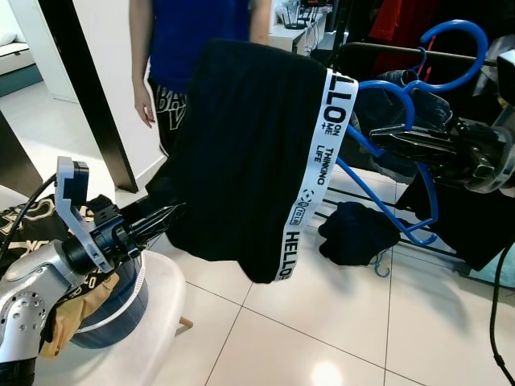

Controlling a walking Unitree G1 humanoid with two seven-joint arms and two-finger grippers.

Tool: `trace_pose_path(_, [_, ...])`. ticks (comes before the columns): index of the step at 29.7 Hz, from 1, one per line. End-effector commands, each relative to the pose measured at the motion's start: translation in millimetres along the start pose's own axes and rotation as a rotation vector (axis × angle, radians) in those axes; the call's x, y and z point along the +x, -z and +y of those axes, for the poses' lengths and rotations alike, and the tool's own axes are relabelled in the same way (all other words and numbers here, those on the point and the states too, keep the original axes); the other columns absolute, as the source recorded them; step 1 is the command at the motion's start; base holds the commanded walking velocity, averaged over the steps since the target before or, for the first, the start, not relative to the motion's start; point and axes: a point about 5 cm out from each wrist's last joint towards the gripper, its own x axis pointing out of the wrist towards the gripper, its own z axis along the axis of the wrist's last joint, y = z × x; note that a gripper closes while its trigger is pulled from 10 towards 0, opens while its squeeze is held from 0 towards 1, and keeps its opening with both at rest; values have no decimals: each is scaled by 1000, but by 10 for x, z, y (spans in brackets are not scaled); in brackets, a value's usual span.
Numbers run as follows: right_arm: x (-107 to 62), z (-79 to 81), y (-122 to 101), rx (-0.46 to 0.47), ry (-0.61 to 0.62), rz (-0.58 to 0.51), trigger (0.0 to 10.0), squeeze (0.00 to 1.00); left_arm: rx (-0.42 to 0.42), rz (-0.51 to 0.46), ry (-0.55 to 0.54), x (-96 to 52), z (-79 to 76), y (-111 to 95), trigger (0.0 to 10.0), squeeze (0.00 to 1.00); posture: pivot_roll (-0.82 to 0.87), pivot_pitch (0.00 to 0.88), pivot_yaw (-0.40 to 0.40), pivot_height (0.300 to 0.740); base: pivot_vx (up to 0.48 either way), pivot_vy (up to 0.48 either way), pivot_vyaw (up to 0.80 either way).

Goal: Hang hanger

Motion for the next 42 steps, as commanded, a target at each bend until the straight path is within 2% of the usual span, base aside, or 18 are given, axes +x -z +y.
trace_pose_path(1, [-4, -2, -59, -32, 0, -3, 10000, 0, 16, 37, 22, -35, -21, -21, 10000, 1000, -91, 0, -1, 740, 0, 0, 0])
trace_pose_path(2, [-22, -22, -46, -35, 13, 3, 10000, 0, 46, 113, 36, -125, -18, -38, 10000, 1000, -86, 0, -2, 740, 0, 0, 0])
trace_pose_path(4, [-22, -22, -46, -35, 13, 3, 10000, 0, 46, 113, 36, -125, -18, -38, 10000, 1000, -86, 0, -2, 740, 0, 0, 0])
trace_pose_path(5, [-45, -53, -32, -38, 35, -3, 10000, 0, 76, 186, 52, -218, -20, -94, 10000, 1000, -84, 0, -1, 740, 0, 0, 0])
trace_pose_path(7, [-45, -53, -32, -38, 35, -3, 10000, 0, 76, 186, 52, -218, -20, -94, 10000, 1000, -84, 0, -1, 740, 0, 0, 0])
trace_pose_path(8, [-61, -76, -2, -34, 51, -2, 10000, 0, 126, 258, 43, -289, 2, -158, 10000, 1000, -78, 0, 4, 740, 0, 0, 0])
trace_pose_path(15, [-69, -85, 51, -31, 56, 23, 10000, 0, 189, 285, 21, -307, 41, -259, 10000, 1000, -78, 0, 4, 740, 0, 0, 0])
trace_pose_path(16, [-56, -72, 143, -26, 43, 71, 10000, 0, 279, 261, 16, -221, 60, -427, 10000, 1000, -76, 0, 5, 740, 0, 0, 0])
trace_pose_path(17, [-56, -72, 143, -26, 43, 71, 10000, 0, 279, 261, 16, -221, 60, -427, 10000, 1000, -76, 0, 5, 740, 0, 0, 0])
trace_pose_path(19, [-6, -32, 350, -11, -3, 183, 10000, 0, 447, 158, 80, 80, -11, -771, 10000, 1000, -75, 0, 8, 740, 0, 0, 0])
trace_pose_path(21, [-6, -32, 350, -11, -3, 183, 10000, 0, 447, 158, 80, 80, -11, -771, 10000, 1000, -75, 0, 8, 740, 0, 0, 0])
trace_pose_path(22, [24, -13, 441, 1, -26, 225, 10000, 0, 518, 106, 126, 234, -75, -933, 10000, 1000, -75, 0, 8, 740, 0, 0, 0])
trace_pose_path(25, [54, -1, 513, 8, -44, 257, 10000, 0, 593, 69, 166, 364, -134, -1079, 10000, 1000, -71, 0, 11, 740, 0, 0, 0])
trace_pose_path(27, [142, 25, 618, 9, -84, 302, 10000, 0, 704, 15, 238, 577, -241, -1322, 10000, 1000, -65, 0, 16, 740, 0, 0, 0])
trace_pose_path(28, [199, 43, 643, 6, -109, 307, 10000, 0, 737, 48, 290, 656, -284, -1344, 10000, 0, -60, 0, 17, 740, 0, 0, 0])
trace_pose_path(34, [329, 91, 667, -8, -160, 316, 10000, 0, 764, 191, 391, 765, -319, -1210, 10000, 0, -57, 0, 21, 740, 0, 0, 0])
trace_pose_path(37, [466, 167, 666, -47, -216, 332, 10000, 0, 712, 317, 480, 857, -337, -995, 10000, 0, -59, 0, 28, 740, 0, 0, 0])
trace_pose_path(42, [529, 196, 629, -80, -237, 333, 10000, 0, 674, 379, 504, 937, -336, -882, 10000, 0, -62, 0, 32, 740, 0, 0, 0])
